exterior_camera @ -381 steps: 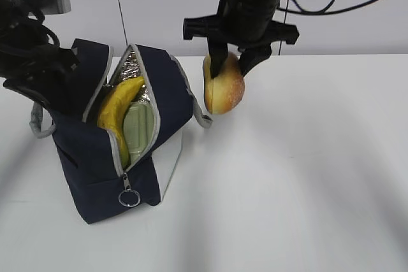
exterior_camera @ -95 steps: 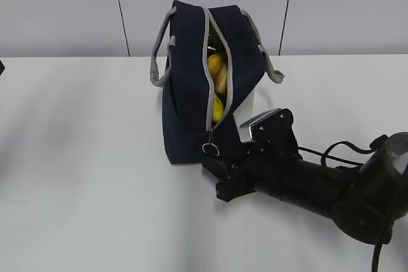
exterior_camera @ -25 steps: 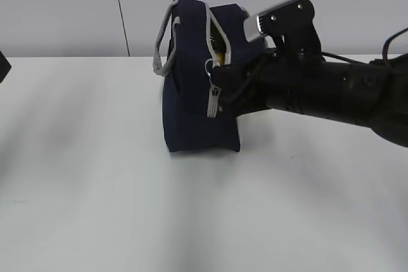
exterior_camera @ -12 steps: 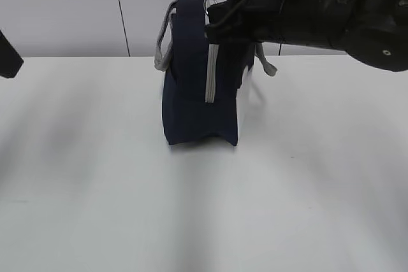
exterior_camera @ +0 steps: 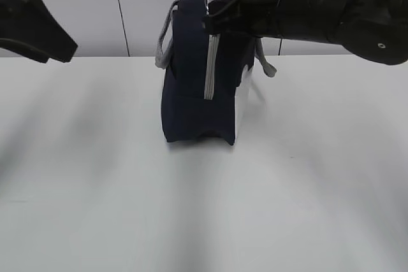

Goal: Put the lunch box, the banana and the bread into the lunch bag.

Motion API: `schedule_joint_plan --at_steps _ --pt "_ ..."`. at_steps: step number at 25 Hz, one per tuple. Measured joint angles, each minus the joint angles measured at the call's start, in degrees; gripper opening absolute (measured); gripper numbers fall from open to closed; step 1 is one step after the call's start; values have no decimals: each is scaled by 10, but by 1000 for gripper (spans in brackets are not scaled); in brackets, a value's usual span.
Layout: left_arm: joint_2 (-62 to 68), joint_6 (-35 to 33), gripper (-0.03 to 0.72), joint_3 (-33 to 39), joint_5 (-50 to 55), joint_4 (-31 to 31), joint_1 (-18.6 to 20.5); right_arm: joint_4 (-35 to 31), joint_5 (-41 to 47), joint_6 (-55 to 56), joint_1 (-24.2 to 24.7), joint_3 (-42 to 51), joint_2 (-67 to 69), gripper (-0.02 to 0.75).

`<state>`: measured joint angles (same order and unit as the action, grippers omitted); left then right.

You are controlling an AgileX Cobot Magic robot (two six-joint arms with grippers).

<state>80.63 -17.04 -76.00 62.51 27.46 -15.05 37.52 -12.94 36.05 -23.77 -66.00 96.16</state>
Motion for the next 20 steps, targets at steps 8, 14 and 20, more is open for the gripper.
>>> schedule_joint_plan --at_steps 8,14,20 --pt "101 -145 372 0 -102 120 -10 0 0 16 0 0 0 -1" --pt "170 -208 372 0 -200 155 -56 0 0 35 0 0 0 -1" --pt "216 -296 372 0 -264 250 -74 0 0 41 0 0 0 -1"
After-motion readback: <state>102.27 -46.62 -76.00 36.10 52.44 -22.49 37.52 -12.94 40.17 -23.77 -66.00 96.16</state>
